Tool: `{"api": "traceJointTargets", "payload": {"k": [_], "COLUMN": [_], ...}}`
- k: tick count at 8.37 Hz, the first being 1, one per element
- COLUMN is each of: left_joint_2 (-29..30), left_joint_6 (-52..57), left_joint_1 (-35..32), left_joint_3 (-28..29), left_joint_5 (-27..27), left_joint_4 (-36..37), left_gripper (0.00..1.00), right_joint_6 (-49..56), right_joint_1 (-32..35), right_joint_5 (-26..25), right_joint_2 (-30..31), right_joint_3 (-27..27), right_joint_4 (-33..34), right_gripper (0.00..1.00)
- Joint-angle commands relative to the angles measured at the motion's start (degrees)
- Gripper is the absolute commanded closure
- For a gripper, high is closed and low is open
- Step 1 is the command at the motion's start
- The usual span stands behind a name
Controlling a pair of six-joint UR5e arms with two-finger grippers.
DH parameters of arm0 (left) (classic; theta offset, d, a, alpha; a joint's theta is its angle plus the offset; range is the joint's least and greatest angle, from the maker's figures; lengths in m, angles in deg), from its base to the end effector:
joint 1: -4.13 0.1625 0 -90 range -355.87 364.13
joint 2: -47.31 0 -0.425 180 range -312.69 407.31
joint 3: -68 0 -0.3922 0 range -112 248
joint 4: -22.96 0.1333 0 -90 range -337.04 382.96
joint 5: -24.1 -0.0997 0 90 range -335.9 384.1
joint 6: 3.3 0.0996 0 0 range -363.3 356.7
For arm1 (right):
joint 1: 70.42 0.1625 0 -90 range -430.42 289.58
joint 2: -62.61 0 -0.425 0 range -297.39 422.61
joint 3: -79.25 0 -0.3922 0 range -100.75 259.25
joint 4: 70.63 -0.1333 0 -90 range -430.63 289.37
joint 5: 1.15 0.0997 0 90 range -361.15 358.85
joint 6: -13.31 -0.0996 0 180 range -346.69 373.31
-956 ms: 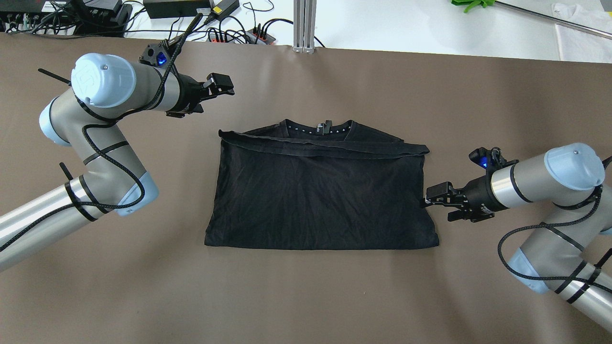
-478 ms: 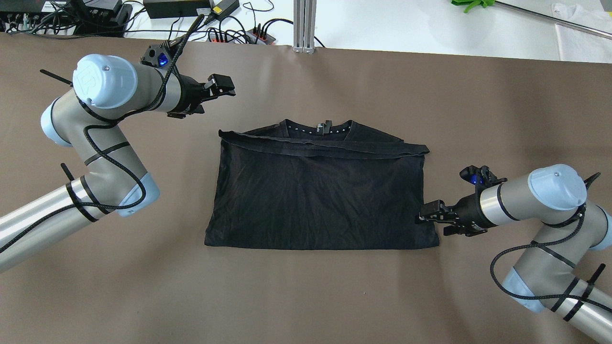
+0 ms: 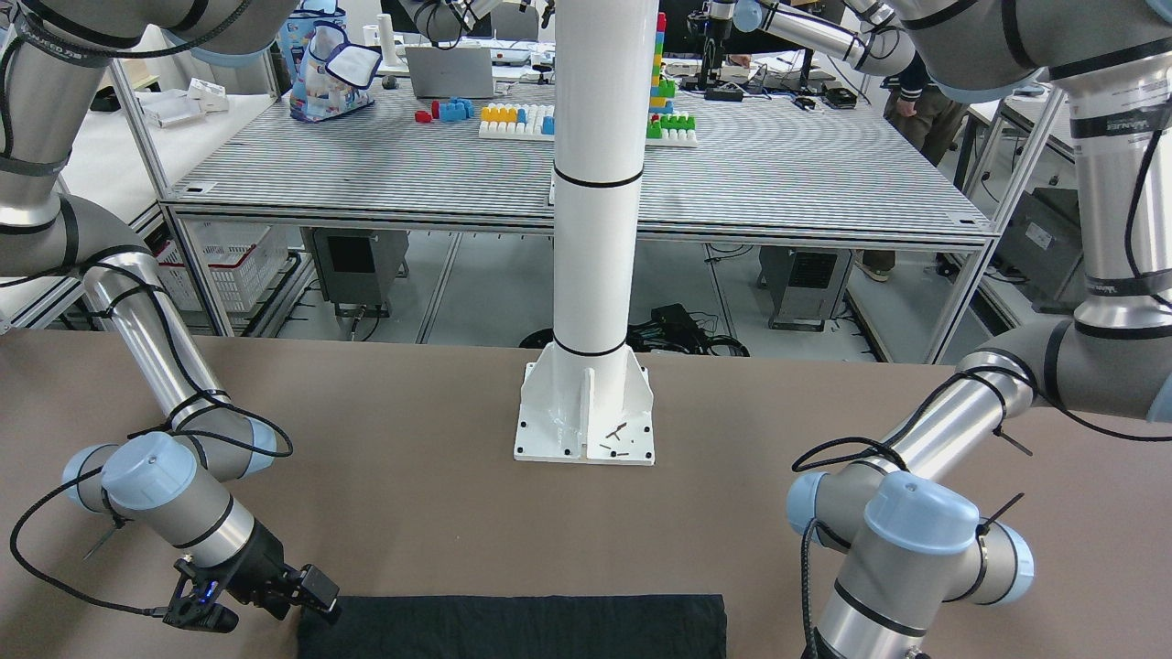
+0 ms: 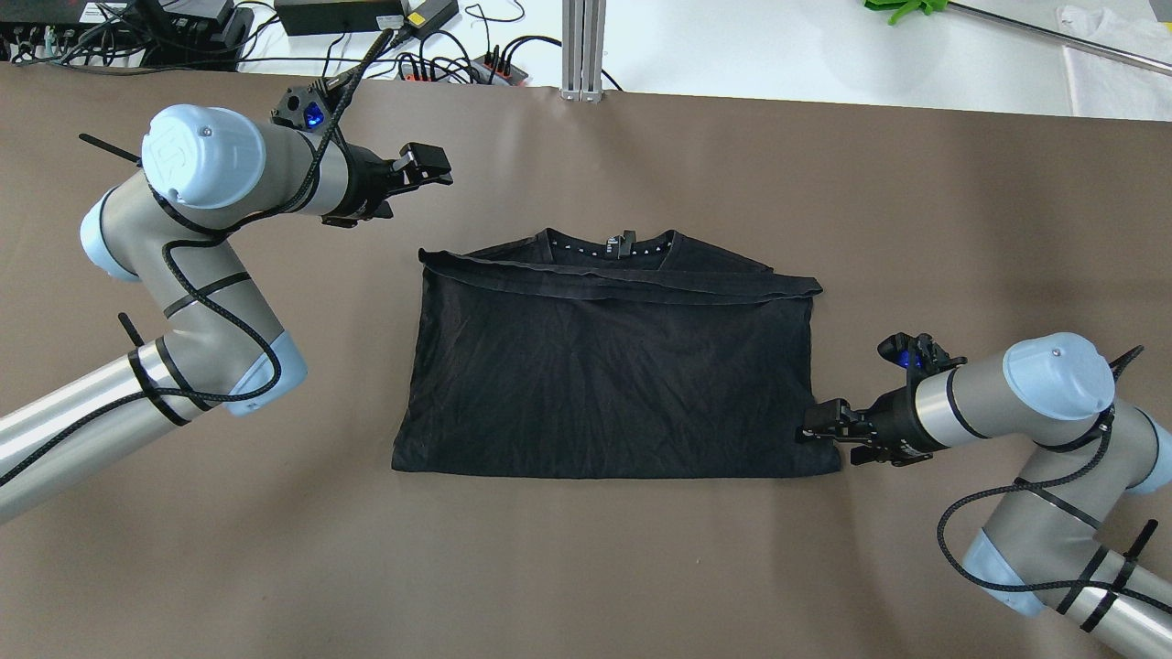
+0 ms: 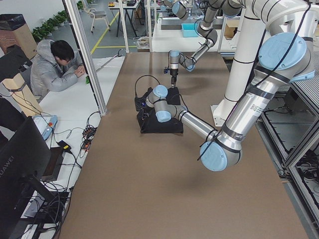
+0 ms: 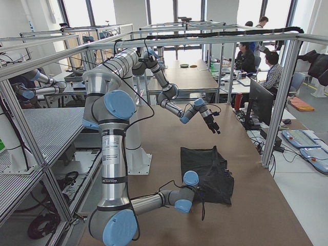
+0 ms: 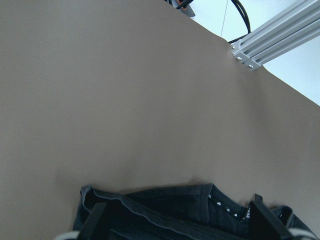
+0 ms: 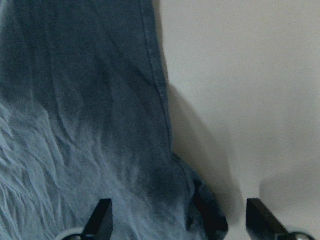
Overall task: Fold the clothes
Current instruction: 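Move the right gripper down to the folded shirt's side edge and grasp it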
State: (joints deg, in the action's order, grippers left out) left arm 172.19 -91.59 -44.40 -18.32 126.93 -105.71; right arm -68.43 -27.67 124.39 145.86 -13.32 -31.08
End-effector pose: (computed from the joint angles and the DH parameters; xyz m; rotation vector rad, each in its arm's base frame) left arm 0.3829 -0.6011 0.2478 0.3437 1.2005 -0.5740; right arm -0.3580 -0.4336 0.4757 -0.0731 -1.1488 0.2109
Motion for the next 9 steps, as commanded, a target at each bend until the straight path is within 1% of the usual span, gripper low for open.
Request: {"api": "traceJointTargets", "payload": {"k": [1, 2, 3, 4, 5, 6, 7, 9], "left_joint_2": [0.01, 0.01, 0.01, 0.01, -0.07, -0.07, -0.07, -0.16], "left_joint_6": [0.14, 0.31, 0.49, 0.49, 0.58, 0.58, 0.58, 1.10], "left_joint_1": [0.02, 0.02, 0.10, 0.10, 0.19, 0.19, 0.19, 0.10], "left_joint_3": [0.02, -0.07, -0.07, -0.16, -0.16, -0.16, -0.16, -0.07], "left_joint_5": [-0.25, -0.95, -1.13, -1.14, -1.14, -1.22, -1.22, -1.22], "left_joint_4": [0.00, 0.00, 0.00, 0.00, 0.00, 0.00, 0.00, 0.00], "left_gripper": [0.00, 0.00, 0.00, 0.00, 0.00, 0.00, 0.00, 0.00], "right_joint_6": [-0.09, -0.09, -0.09, -0.35, -0.44, -0.35, -0.44, 0.52], "right_joint_1": [-1.70, -1.97, -1.97, -2.06, -2.06, -2.06, -1.97, -1.89], "right_joint_5": [-1.17, -1.35, -1.87, -1.88, -1.88, -1.88, -1.79, -1.53], "right_joint_2": [0.08, 0.08, 0.08, 0.08, 0.08, 0.08, -0.18, 0.08], "right_joint_3": [0.03, 0.11, 0.03, 0.03, 0.03, -0.23, -0.58, -0.76], "right_joint_4": [0.00, 0.00, 0.00, 0.00, 0.00, 0.00, 0.00, 0.09], "right_gripper": [0.07, 0.09, 0.15, 0.36, 0.68, 0.96, 1.00, 1.00]}}
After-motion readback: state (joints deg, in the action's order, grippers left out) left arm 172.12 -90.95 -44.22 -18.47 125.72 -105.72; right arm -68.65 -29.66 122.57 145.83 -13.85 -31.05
